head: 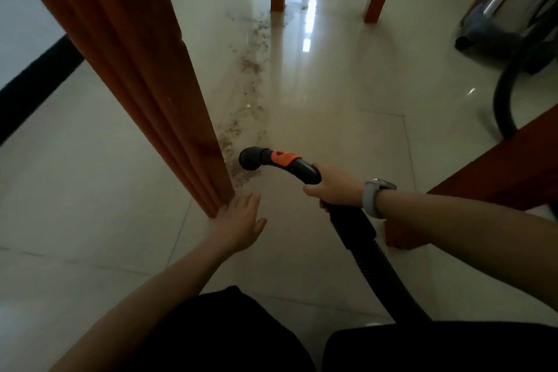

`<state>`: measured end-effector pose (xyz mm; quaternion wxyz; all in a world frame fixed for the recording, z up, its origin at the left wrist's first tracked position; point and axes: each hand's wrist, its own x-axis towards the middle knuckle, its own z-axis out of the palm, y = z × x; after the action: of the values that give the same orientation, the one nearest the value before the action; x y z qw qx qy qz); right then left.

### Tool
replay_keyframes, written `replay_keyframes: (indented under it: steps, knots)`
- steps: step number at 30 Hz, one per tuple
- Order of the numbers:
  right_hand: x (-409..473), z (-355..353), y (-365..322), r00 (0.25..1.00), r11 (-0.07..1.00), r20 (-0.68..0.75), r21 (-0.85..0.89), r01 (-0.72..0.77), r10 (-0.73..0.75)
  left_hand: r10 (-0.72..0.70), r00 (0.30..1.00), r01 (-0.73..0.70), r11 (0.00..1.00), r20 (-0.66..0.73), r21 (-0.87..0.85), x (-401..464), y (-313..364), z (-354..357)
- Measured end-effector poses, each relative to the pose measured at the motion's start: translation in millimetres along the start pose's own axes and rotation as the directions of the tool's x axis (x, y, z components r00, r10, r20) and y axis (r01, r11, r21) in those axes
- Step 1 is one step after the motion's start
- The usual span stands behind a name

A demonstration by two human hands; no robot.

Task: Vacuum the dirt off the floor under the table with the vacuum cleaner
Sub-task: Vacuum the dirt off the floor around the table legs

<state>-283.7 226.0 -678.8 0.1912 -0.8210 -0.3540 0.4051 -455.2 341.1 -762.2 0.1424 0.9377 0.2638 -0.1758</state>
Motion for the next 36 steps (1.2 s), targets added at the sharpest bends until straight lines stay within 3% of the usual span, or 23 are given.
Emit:
replay_keyframes:
  steps: [8,20,25,29,36]
  knots:
    - [4.8,16.3,21.0,0.993,0.999,0.119,-0.027,0.021,-0.017,-0.07,0.982,0.074,0.997,0.177,-0.018,-3.5,-23.6,51.2]
    - [-24.8,67.2,72.6,0.916,0.962,0.375,0.168,-0.217,0.141,-0.192,0.931,0.235,0.966,0.309,-0.107,-11.5,-35.9,83.0]
    - [-19.7,75.6,67.5,0.961,0.967,0.243,0.185,-0.178,0.131,-0.2,0.92,0.247,0.964,0.337,-0.103,-8.1,-34.4,83.6]
    - [-15.5,83.8,60.4,0.994,0.995,0.069,0.041,-0.087,0.084,-0.201,0.921,0.244,0.965,0.333,-0.092,-11.1,-35.0,90.6]
    - [-30.9,82.5,68.1,0.985,0.993,0.166,-0.113,-0.027,0.046,-0.199,0.927,0.239,0.967,0.318,-0.091,-12.6,-37.5,95.6]
